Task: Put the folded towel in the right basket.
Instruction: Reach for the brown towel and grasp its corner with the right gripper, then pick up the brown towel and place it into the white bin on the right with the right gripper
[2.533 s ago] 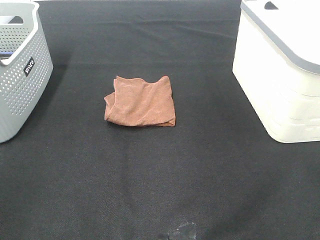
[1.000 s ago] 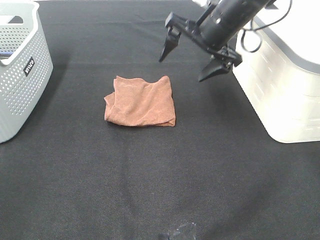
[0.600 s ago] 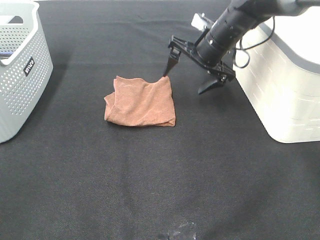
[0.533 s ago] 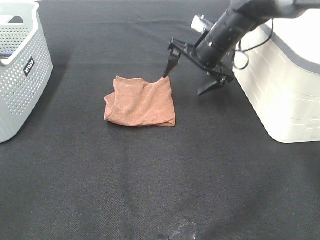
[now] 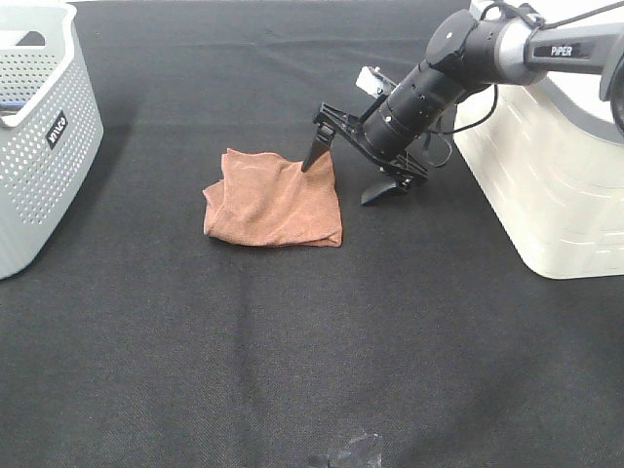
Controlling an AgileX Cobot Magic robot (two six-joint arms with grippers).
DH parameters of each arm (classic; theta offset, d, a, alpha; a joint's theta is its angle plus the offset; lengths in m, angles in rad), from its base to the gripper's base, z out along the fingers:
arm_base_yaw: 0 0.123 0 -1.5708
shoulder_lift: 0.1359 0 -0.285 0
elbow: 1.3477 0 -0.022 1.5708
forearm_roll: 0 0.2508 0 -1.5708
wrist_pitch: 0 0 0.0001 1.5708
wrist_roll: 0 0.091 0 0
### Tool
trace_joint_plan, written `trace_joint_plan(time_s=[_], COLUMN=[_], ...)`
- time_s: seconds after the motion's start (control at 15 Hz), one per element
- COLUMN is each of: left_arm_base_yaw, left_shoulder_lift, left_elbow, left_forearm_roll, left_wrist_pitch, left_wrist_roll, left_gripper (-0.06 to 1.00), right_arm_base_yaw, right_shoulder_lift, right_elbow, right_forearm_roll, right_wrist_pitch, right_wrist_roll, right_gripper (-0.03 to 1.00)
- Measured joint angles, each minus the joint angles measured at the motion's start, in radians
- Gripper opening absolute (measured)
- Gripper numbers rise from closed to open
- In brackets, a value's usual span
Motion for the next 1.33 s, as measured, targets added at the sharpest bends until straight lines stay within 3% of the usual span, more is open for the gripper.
trace_joint_plan(time_s=[0.27,0.33,0.53,0.73,0.8,1.0,1.07,1.27,1.33], left_arm_base_yaw=[0.0,0.0,0.0,0.0,0.0,0.0,0.0,0.0,0.0], left_shoulder_lift=[0.0,0.0,0.0,0.0,0.0,0.0,0.0,0.0,0.0], left_elbow=[0.0,0.0,0.0,0.0,0.0,0.0,0.0,0.0,0.0], left_forearm_roll=[0.0,0.0,0.0,0.0,0.0,0.0,0.0,0.0,0.0], left_wrist_pitch=[0.0,0.0,0.0,0.0,0.0,0.0,0.0,0.0,0.0], left_wrist_roll=[0.0,0.0,0.0,0.0,0.0,0.0,0.0,0.0,0.0], left_gripper=[0.99,0.99,0.99,0.99,0.99,0.99,0.99,0.99,0.99], right_arm_base_yaw=[0.037,0.059,0.137,0.146,0.146,0.146,0.146,0.153,0.156], right_shoulder_lift=[0.029,0.045,0.096,0.098,0.102,0.116,0.116,0.082,0.056], right_elbow=[-0.012,-0.02,-0.022,-0.022,-0.022,-0.02,-0.02,-0.011,-0.002], right_forearm_roll=[0.037,0.073,0.304,0.327,0.317,0.301,0.299,0.261,0.221], right_wrist_pitch=[-0.033,-0.06,-0.114,-0.119,-0.119,-0.119,-0.119,-0.112,-0.071], right_wrist_roll=[-0.026,-0.036,-0.165,-0.186,-0.186,-0.185,-0.185,-0.212,-0.216], right_gripper=[0.94,0.92,0.86,0.81,0.76,0.3,0.2,0.2,0.2])
